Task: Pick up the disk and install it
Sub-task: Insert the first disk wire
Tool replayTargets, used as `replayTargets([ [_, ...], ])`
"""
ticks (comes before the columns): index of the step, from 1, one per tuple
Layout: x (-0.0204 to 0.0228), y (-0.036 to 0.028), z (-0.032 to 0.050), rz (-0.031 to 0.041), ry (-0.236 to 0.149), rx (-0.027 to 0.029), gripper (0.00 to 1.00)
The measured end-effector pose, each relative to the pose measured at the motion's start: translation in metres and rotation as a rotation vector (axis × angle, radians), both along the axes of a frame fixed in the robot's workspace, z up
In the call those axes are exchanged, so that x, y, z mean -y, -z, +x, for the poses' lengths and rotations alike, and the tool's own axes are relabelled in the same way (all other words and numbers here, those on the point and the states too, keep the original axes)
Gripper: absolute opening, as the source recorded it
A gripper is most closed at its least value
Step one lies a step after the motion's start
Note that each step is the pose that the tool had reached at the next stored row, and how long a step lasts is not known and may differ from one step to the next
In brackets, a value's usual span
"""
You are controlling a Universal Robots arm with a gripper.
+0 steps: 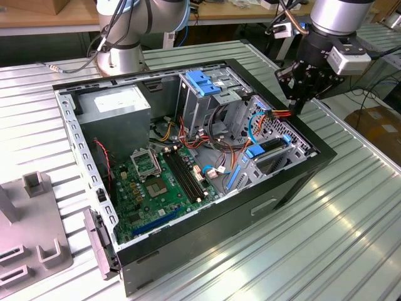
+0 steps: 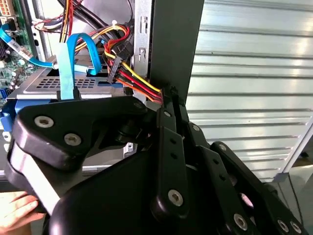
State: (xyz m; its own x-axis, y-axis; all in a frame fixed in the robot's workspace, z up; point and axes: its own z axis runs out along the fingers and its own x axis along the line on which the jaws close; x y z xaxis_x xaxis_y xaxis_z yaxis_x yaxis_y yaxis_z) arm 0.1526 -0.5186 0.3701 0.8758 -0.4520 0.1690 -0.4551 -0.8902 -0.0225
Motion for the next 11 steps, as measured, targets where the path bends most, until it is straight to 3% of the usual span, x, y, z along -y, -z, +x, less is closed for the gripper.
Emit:
replayTargets([
  [9, 0.0000, -0.0001, -0.0002, -0.0001, 0.090, 0.0000, 0.16],
  [11, -0.0001, -0.0001, -0.0012, -0.0001, 0.095, 0.0000, 0.16],
])
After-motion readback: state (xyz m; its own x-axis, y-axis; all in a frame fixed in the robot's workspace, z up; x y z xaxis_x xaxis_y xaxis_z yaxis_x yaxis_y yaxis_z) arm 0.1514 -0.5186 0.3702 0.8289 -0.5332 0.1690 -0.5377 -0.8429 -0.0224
